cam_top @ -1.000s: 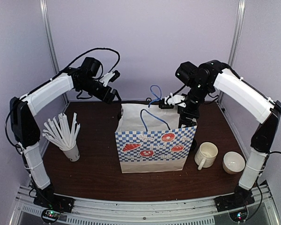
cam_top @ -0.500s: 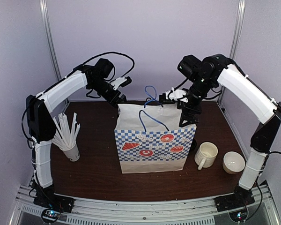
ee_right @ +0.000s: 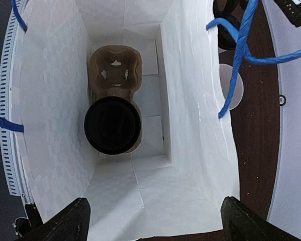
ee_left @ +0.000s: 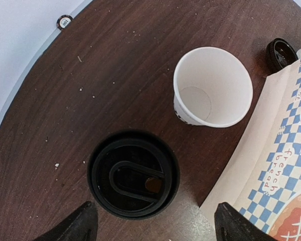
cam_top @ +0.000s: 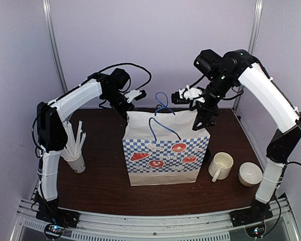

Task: Pack the takeout coffee

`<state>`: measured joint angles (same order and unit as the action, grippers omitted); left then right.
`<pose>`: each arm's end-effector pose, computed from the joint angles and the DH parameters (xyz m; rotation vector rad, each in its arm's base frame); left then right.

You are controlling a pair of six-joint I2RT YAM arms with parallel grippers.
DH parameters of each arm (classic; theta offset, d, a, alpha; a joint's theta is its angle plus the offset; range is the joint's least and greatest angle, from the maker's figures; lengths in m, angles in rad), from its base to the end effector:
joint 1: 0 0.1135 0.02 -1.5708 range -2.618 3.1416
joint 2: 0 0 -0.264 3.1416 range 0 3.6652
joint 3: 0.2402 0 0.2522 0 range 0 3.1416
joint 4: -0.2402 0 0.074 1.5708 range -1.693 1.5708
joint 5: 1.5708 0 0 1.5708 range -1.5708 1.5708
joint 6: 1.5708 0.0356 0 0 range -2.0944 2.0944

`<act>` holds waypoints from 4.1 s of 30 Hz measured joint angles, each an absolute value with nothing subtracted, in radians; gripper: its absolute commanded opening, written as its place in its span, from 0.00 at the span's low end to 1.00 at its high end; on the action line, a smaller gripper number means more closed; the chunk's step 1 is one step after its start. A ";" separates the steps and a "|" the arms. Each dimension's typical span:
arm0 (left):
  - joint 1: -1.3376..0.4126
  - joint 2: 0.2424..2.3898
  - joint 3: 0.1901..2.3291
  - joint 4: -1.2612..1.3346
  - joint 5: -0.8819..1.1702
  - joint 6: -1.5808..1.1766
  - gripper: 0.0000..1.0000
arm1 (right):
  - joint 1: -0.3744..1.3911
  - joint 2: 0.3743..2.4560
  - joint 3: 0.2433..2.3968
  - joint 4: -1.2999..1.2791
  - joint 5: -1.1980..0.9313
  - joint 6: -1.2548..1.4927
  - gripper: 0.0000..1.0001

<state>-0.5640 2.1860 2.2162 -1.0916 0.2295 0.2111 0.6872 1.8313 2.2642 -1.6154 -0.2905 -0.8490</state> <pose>0.3915 -0.2572 0.3016 1.0748 2.4226 -0.4217 0.2456 0.2148 0.4258 -1.9399 1.8960 0.3522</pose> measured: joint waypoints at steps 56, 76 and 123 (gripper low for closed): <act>-0.570 2.064 2.125 -1.081 0.178 0.138 0.87 | 0.510 1.955 2.376 -1.635 -0.314 -0.876 0.00; -0.587 2.261 2.268 -1.120 0.094 0.140 0.90 | 0.510 1.971 2.376 -1.638 -0.330 -0.883 0.02; -0.587 2.323 2.297 -1.102 0.062 0.132 0.66 | 0.515 1.987 2.368 -1.638 -0.368 -0.883 0.05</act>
